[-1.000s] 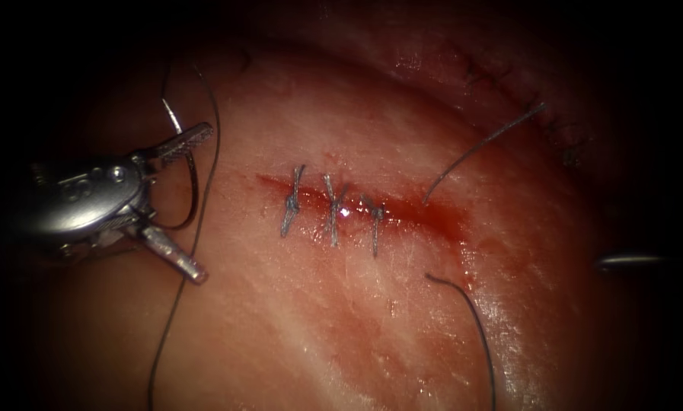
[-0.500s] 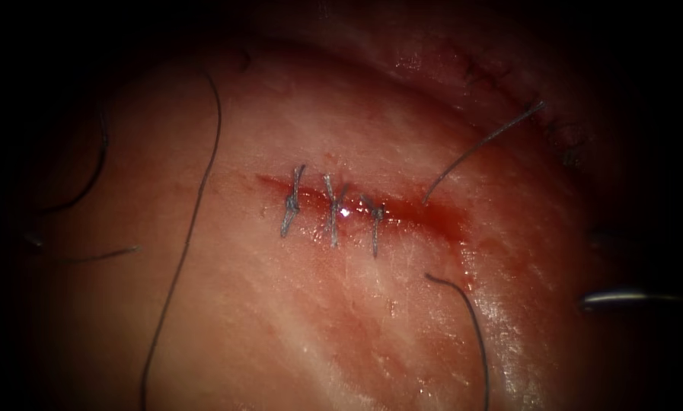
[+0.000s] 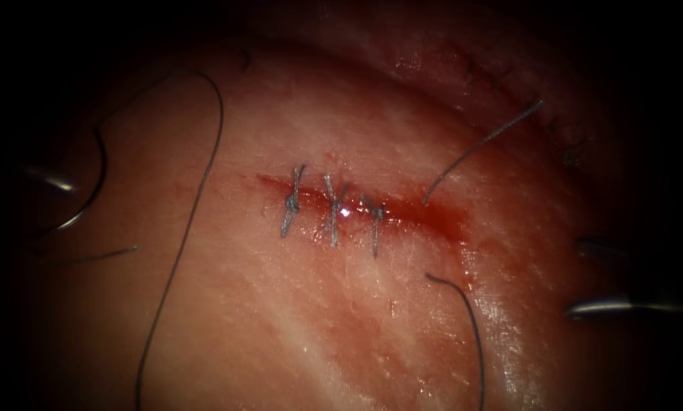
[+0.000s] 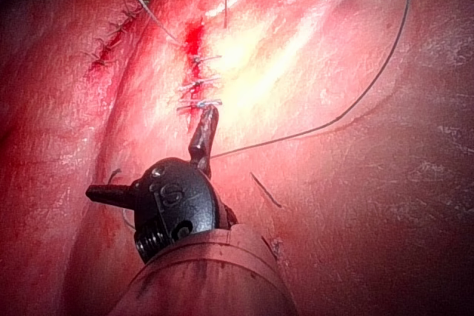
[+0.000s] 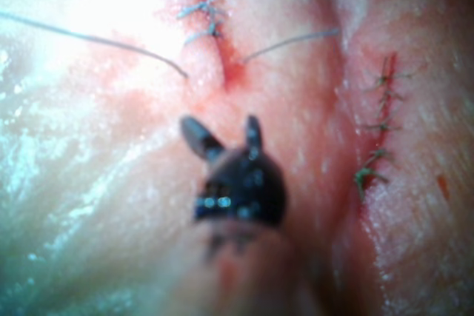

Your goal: Wound Closure

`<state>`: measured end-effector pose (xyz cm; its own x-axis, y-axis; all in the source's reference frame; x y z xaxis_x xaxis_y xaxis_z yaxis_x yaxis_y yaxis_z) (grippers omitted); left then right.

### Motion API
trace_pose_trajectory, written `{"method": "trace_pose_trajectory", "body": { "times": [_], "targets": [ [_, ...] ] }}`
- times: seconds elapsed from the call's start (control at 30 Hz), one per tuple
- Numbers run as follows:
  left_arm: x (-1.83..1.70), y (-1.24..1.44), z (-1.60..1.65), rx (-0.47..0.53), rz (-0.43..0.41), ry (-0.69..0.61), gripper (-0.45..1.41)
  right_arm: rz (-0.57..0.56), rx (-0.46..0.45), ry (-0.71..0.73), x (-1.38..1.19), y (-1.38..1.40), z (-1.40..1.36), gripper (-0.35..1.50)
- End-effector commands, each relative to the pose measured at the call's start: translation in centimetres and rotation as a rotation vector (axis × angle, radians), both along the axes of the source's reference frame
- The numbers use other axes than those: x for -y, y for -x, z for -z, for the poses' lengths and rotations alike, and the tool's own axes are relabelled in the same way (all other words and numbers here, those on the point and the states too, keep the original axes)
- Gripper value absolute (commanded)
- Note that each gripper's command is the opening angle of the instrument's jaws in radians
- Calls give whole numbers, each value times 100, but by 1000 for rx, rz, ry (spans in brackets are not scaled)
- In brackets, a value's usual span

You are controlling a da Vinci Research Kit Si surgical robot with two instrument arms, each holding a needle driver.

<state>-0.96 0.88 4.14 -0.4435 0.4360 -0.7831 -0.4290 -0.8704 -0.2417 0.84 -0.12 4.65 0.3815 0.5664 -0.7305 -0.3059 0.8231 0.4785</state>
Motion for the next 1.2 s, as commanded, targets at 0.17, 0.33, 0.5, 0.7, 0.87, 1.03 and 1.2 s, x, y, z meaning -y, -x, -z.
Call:
{"method": "trace_pose_trajectory", "body": {
  "times": [0.17,0.33,0.5,0.7,0.87,1.03,1.2],
  "targets": [
    [8,43,-8,184,38,42,113,-35,-42,14,1,-1,2,115],
    [34,91,-16,318,-47,25,110,-66,-81,50,-8,1,8,121],
    [63,140,-25,374,-223,18,108,-64,-86,56,-11,7,8,118],
    [96,211,-44,377,-356,169,93,-73,-96,63,-9,8,8,116],
    [122,245,-55,411,-483,311,55,-73,-96,64,-10,8,5,116],
    [146,257,-64,367,-601,432,46,-76,-95,70,-5,2,1,116],
    [144,264,-67,334,-613,456,46,-79,-94,72,-3,-5,-2,120]
  ]
}}
